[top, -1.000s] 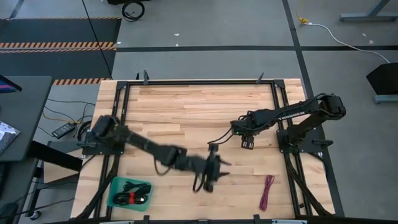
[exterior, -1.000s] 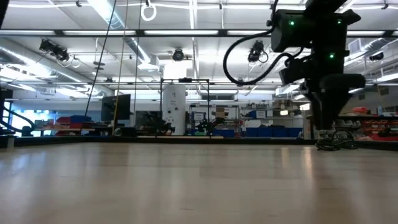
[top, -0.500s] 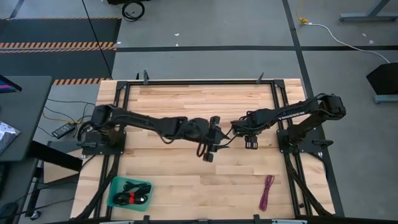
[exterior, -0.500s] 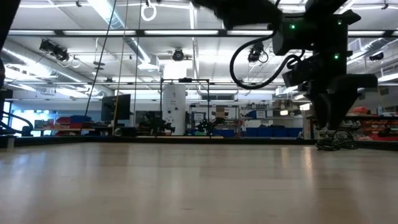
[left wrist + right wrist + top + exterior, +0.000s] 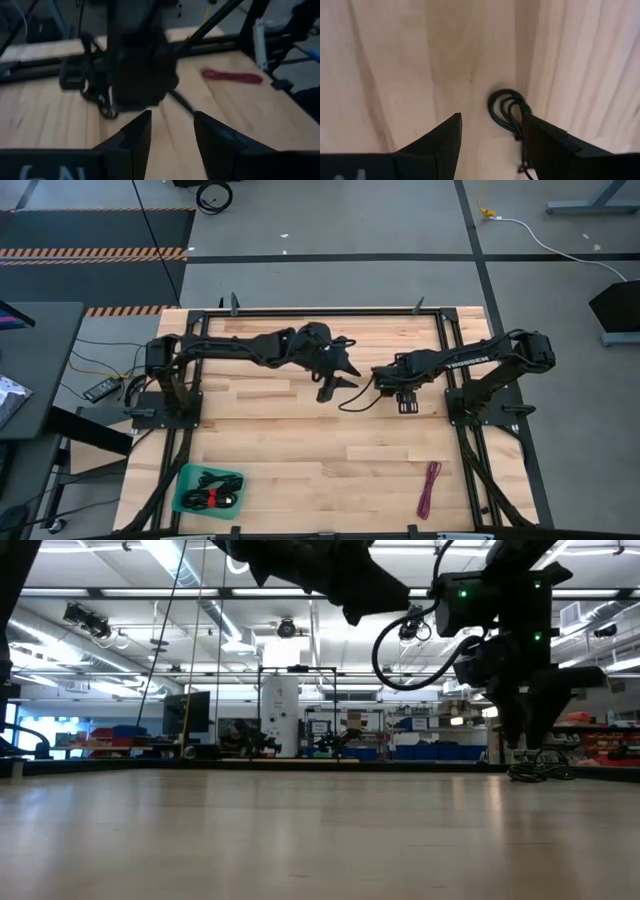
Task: Pick and place USB-C Cables
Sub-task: Put the black charger cable into the green bin
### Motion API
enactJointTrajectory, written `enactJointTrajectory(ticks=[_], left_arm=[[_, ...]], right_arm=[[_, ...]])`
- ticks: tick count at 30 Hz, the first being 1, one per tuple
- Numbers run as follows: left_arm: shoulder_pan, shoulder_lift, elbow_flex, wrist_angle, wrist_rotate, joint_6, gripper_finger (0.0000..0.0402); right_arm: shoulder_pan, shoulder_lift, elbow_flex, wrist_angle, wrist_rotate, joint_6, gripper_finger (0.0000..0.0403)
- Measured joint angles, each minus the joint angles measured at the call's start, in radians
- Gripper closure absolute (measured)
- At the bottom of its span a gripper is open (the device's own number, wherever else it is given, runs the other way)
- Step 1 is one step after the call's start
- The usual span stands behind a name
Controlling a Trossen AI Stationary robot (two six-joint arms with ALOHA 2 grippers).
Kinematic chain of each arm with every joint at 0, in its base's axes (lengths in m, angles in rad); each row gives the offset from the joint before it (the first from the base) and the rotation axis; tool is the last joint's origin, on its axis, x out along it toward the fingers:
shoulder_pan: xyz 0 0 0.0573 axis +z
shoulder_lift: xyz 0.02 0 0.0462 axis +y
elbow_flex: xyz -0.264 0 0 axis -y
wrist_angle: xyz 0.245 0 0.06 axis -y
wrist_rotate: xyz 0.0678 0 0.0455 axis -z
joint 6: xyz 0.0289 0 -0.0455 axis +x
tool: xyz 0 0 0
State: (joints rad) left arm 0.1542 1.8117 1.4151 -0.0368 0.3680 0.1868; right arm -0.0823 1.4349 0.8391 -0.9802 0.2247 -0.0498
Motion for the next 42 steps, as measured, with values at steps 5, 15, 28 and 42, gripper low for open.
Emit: enactJointTrajectory(ticks=[5,15,28,42], left_arm=[[0.006,-0.011,0.001,-0.022,0.002,0.012,0.0246],[-0.006,-0.013,0.001,-0.100,-0.027,-0.033,0.0246],[-0.153,0.023,0.000,-0.139,-0.161,-0.090,0.0246],[-0.192,0.023,0.001,-0.152,-0.228,-0.150,0.0246]], right_arm=[[-0.041,0.000,0.000,-0.018,0.059,-0.070,0.0190],[-0.178,0.000,-0.106,0.069,0.062,-0.094,0.0190],[-0.273,0.059,-0.111,0.176,-0.027,-0.126,0.0190],[-0.246,0.124,-0.106,0.159,-0.036,-0.083,0.0313]])
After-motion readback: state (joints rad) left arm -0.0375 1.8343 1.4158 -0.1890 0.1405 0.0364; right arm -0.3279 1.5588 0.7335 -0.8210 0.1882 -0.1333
